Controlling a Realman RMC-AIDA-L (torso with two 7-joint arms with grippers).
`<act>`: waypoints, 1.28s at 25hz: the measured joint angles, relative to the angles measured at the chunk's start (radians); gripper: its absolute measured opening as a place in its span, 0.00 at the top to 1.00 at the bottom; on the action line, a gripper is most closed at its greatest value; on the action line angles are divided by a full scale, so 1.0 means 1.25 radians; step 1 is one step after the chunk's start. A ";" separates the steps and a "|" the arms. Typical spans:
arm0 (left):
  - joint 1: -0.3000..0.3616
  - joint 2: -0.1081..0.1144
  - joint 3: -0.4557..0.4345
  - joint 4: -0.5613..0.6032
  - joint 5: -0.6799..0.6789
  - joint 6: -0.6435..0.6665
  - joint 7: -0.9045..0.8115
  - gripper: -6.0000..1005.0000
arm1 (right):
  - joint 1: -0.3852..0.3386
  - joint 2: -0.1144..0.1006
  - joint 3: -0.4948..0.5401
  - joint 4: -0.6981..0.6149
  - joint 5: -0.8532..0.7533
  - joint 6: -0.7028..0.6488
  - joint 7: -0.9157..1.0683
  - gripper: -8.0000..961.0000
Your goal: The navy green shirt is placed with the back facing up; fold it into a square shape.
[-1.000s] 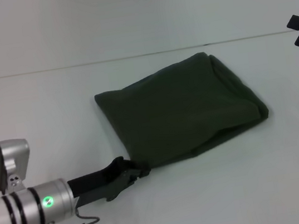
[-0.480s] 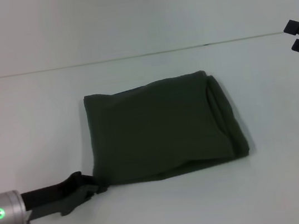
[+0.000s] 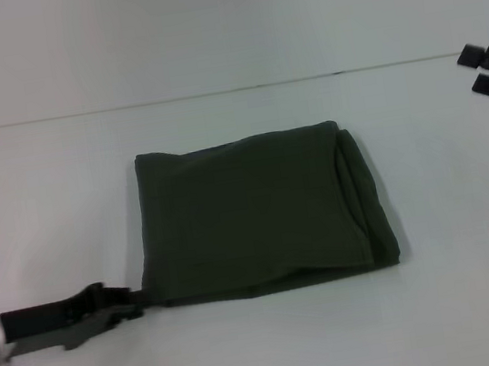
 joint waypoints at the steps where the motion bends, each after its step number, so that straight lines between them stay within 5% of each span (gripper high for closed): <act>1: 0.009 0.001 0.000 0.023 0.004 0.010 0.010 0.94 | 0.003 -0.002 -0.001 0.000 -0.019 0.001 0.000 0.14; 4: 0.041 0.010 -0.014 0.093 0.015 0.034 0.037 0.94 | 0.008 -0.005 -0.002 -0.007 -0.067 -0.002 -0.012 0.14; 10: 0.055 0.011 -0.099 0.125 -0.044 0.111 0.294 0.70 | 0.011 0.003 -0.042 -0.060 -0.107 -0.060 -0.175 0.14; 15: 0.011 -0.022 -0.089 0.131 -0.054 0.155 0.519 0.50 | 0.032 0.017 -0.129 -0.088 -0.134 -0.067 -0.352 0.14; 17: -0.012 -0.036 -0.086 0.132 -0.052 0.151 0.568 0.31 | 0.041 0.030 -0.158 -0.096 -0.141 -0.067 -0.412 0.14; 23: -0.059 -0.058 -0.064 0.141 -0.062 0.146 0.642 0.08 | 0.065 0.060 -0.204 -0.129 -0.181 -0.089 -0.428 0.13; 32: -0.074 -0.074 -0.011 0.129 -0.069 0.132 0.696 0.05 | 0.080 0.086 -0.256 -0.128 -0.186 -0.087 -0.443 0.14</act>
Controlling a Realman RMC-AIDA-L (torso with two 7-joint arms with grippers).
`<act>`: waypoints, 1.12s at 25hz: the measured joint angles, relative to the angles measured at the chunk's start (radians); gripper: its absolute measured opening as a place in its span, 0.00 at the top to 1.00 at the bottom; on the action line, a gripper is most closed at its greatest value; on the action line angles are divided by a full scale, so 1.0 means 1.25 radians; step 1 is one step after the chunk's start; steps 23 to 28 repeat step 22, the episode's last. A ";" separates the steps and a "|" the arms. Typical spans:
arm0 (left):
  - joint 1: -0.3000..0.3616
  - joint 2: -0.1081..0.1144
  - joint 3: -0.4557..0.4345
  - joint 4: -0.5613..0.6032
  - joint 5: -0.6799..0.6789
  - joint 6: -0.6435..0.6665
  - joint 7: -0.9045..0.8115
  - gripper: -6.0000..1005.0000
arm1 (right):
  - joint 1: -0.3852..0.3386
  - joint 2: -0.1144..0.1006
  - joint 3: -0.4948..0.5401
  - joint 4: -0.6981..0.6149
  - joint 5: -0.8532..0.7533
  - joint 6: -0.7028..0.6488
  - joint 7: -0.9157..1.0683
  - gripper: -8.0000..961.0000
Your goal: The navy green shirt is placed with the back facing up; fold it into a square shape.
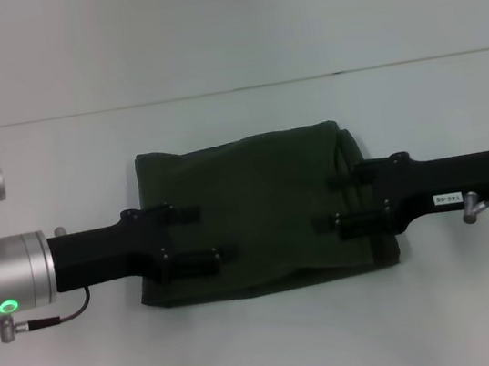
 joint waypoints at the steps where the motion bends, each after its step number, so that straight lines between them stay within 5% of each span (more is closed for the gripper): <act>1: -0.002 0.000 0.002 0.001 -0.002 -0.005 -0.002 0.04 | 0.004 0.000 -0.009 0.004 0.000 0.000 0.000 0.14; 28: -0.018 0.004 0.022 0.006 -0.001 -0.020 -0.013 0.07 | -0.001 -0.001 -0.017 0.002 0.001 0.004 0.009 0.14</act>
